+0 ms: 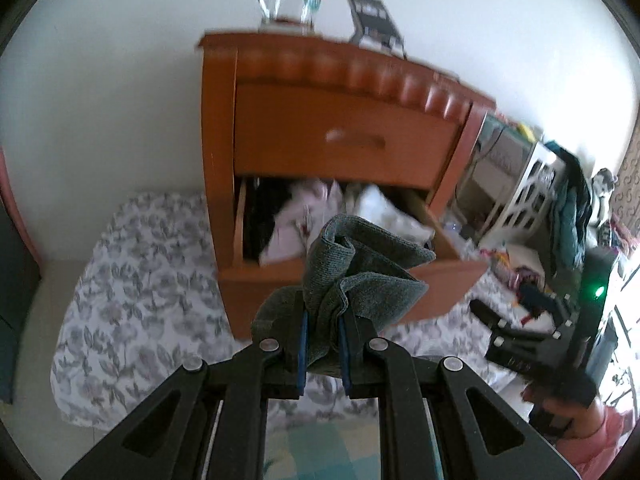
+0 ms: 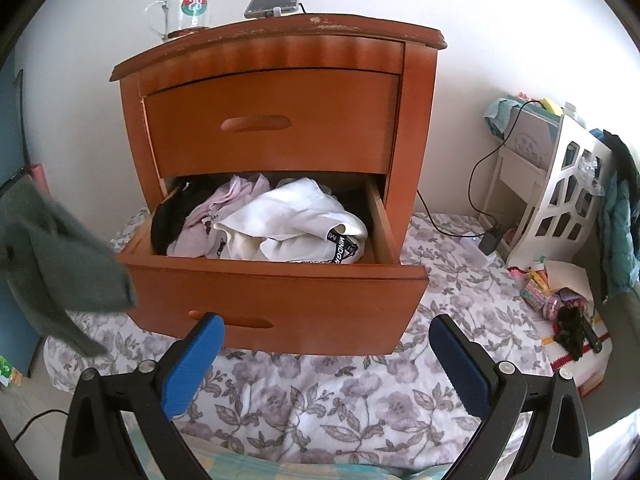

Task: Take underwear out of drawer
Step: 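Lift the dark green cloth out of the drawer with the left gripper, then lower the green cloth onto the bed and open the left gripper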

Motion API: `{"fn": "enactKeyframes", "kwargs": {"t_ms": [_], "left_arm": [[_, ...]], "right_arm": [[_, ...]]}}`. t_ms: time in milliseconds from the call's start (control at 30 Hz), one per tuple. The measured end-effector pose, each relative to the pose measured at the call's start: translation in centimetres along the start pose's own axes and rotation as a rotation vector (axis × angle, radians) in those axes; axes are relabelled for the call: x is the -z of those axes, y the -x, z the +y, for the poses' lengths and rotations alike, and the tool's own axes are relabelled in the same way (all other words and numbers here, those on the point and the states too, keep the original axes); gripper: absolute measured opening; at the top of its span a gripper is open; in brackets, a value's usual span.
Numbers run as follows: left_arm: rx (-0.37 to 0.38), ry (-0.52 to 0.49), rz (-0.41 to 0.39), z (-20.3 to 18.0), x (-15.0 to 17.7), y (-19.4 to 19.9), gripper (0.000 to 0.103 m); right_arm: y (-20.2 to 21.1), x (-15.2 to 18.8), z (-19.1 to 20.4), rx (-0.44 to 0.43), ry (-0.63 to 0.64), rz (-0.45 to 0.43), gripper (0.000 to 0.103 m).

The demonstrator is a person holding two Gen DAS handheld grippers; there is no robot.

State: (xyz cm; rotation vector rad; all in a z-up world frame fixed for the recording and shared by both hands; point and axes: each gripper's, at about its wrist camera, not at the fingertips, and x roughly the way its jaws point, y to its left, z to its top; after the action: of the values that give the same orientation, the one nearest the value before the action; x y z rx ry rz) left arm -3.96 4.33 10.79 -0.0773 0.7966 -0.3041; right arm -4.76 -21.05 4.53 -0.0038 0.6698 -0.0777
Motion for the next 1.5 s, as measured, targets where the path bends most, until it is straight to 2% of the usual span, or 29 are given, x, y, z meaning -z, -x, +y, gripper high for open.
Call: {"fn": "enactKeyframes", "kwargs": {"t_ms": [167, 667, 933, 1300, 1400, 1467, 1500], "left_arm": [[0.012, 0.0, 0.123, -0.4, 1.8, -3.2, 0.014], [0.025, 0.021, 0.363, -1.6, 6.7, -11.9, 0.014], [0.006, 0.032, 0.448, -1.6, 7.8, -15.6, 0.014], [-0.002, 0.029, 0.509, -2.3, 8.1, -18.7, 0.014], [-0.002, 0.03, 0.523, -2.4, 8.3, -19.3, 0.019], [0.001, 0.027, 0.528, -2.5, 8.4, -19.4, 0.03], [-0.002, 0.024, 0.529, -2.5, 8.4, -19.4, 0.041]], "right_arm": [[-0.3, 0.2, -0.1, 0.0, -0.001, 0.01, 0.103], [-3.0, 1.2, -0.5, 0.004, 0.0, 0.073, 0.103], [-4.8, 1.7, -1.0, 0.008, -0.004, 0.108, 0.103], [-6.5, 2.2, -1.6, 0.016, -0.014, 0.145, 0.103], [-6.8, 2.2, -1.7, 0.017, -0.013, 0.15, 0.103], [-6.9, 2.3, -1.7, 0.018, -0.014, 0.152, 0.103], [-6.9, 2.3, -1.7, 0.019, -0.014, 0.152, 0.103]]}}
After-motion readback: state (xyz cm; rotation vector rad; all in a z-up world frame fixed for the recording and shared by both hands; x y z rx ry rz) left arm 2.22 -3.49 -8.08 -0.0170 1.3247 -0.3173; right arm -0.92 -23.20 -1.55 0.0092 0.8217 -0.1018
